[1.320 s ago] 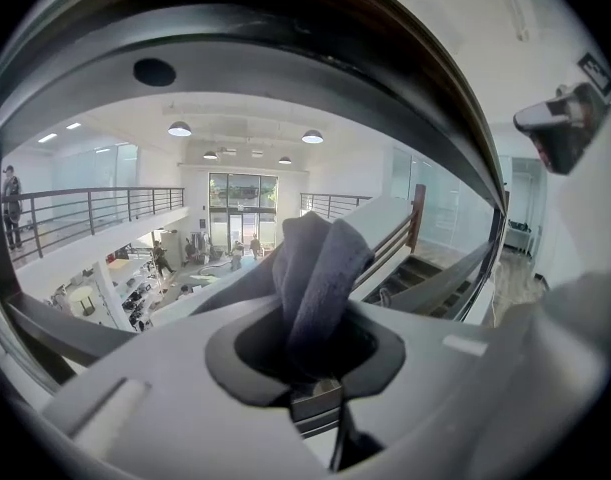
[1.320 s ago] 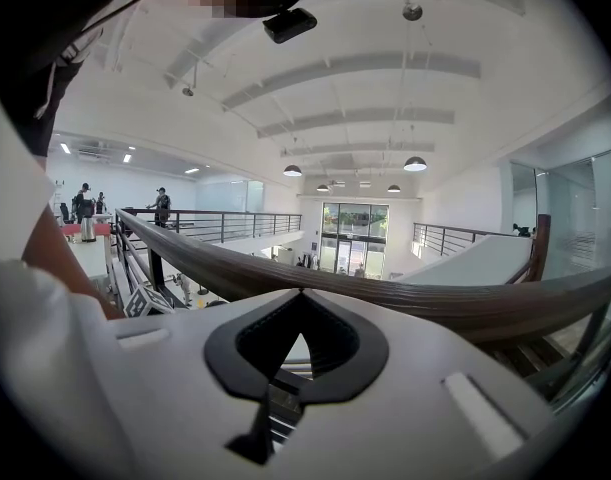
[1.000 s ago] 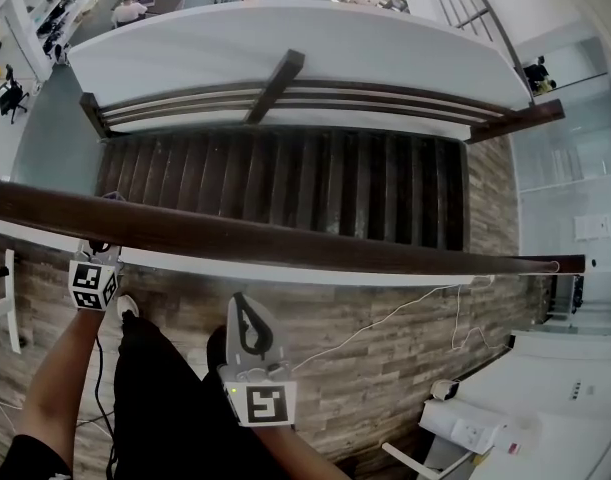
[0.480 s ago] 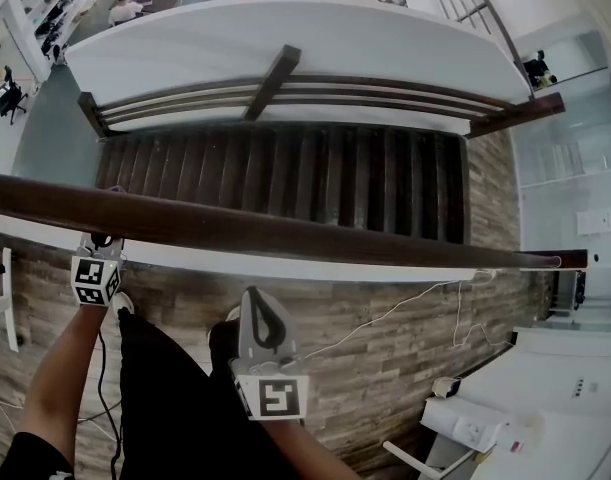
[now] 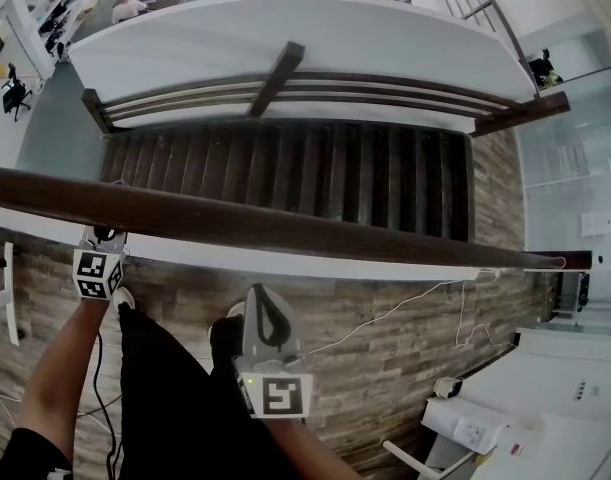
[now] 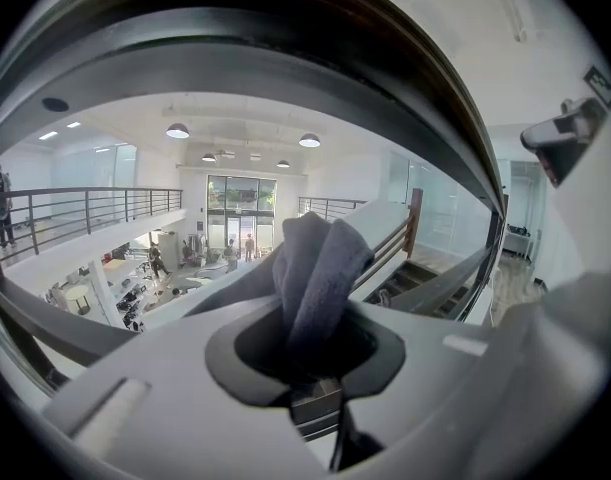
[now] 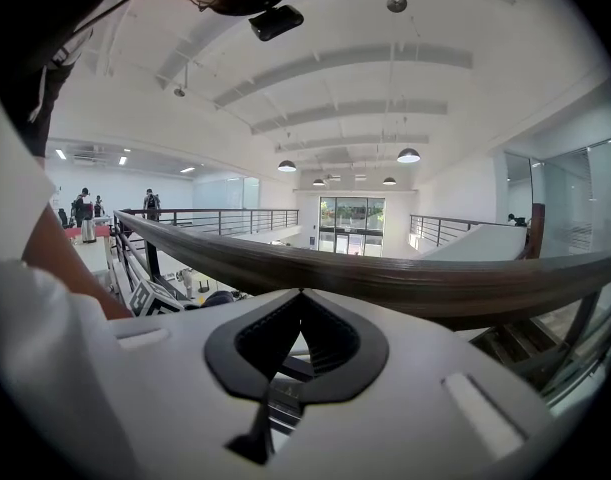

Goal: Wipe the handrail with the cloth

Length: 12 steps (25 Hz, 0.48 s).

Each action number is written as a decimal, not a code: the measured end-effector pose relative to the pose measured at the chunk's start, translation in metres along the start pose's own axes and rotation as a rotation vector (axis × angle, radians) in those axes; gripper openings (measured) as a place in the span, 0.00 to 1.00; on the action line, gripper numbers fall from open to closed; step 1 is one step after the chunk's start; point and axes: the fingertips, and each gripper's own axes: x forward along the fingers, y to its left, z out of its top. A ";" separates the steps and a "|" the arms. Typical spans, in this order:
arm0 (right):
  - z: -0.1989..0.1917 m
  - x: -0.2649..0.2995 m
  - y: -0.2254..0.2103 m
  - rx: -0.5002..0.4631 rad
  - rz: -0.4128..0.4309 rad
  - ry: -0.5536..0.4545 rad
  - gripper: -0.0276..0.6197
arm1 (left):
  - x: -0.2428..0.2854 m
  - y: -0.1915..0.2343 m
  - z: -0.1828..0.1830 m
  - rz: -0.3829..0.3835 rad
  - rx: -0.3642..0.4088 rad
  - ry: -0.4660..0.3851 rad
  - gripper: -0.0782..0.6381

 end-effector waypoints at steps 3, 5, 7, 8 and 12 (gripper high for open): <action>-0.005 -0.004 -0.002 0.004 -0.003 0.009 0.05 | 0.001 -0.005 0.002 -0.007 -0.012 -0.007 0.19; -0.006 -0.007 -0.001 0.011 -0.002 0.002 0.05 | 0.001 -0.010 0.001 -0.015 -0.012 -0.009 0.19; -0.007 -0.008 -0.002 0.012 -0.005 0.007 0.05 | 0.002 -0.015 0.001 -0.024 -0.011 -0.011 0.19; -0.007 -0.008 -0.003 0.014 -0.008 0.008 0.05 | 0.004 -0.018 0.002 -0.030 -0.010 -0.010 0.19; -0.011 -0.011 -0.008 0.006 -0.011 0.018 0.05 | 0.007 -0.029 0.004 -0.042 -0.003 -0.009 0.19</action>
